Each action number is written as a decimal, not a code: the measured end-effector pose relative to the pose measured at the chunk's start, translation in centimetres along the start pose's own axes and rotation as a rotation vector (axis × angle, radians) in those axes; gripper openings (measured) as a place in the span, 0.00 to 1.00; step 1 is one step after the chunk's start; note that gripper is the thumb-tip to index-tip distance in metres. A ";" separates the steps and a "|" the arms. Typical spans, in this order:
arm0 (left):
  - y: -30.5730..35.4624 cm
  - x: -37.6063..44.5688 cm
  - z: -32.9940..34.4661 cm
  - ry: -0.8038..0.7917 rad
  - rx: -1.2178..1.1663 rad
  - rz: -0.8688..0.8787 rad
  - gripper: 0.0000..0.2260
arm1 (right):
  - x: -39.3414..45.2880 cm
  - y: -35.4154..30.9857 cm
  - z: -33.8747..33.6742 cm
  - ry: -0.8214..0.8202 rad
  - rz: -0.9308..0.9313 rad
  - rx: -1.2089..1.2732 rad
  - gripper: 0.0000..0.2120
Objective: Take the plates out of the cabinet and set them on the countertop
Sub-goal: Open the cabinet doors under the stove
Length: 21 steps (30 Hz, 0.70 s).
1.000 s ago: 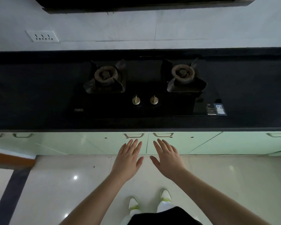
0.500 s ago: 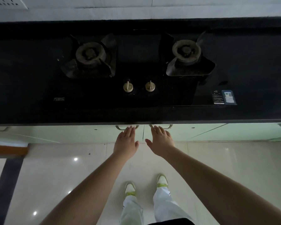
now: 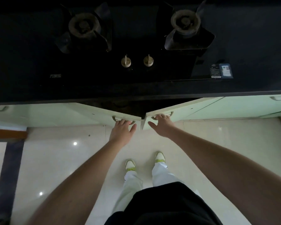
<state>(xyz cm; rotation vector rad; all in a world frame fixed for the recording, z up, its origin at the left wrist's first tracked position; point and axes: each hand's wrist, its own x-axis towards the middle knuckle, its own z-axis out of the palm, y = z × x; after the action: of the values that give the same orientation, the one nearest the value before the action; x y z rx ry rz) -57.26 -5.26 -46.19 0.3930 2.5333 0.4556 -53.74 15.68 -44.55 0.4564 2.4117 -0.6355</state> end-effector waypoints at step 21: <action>-5.2 -12.1 1.7 0.182 0.025 -0.209 0.26 | -13.0 7.0 7.3 0.172 0.370 0.222 0.31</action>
<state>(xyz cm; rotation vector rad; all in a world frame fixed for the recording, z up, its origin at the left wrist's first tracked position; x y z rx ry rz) -47.47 -13.95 -44.17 0.0963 2.7213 0.3951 -37.28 15.38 -43.88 1.0591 2.3317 -0.7211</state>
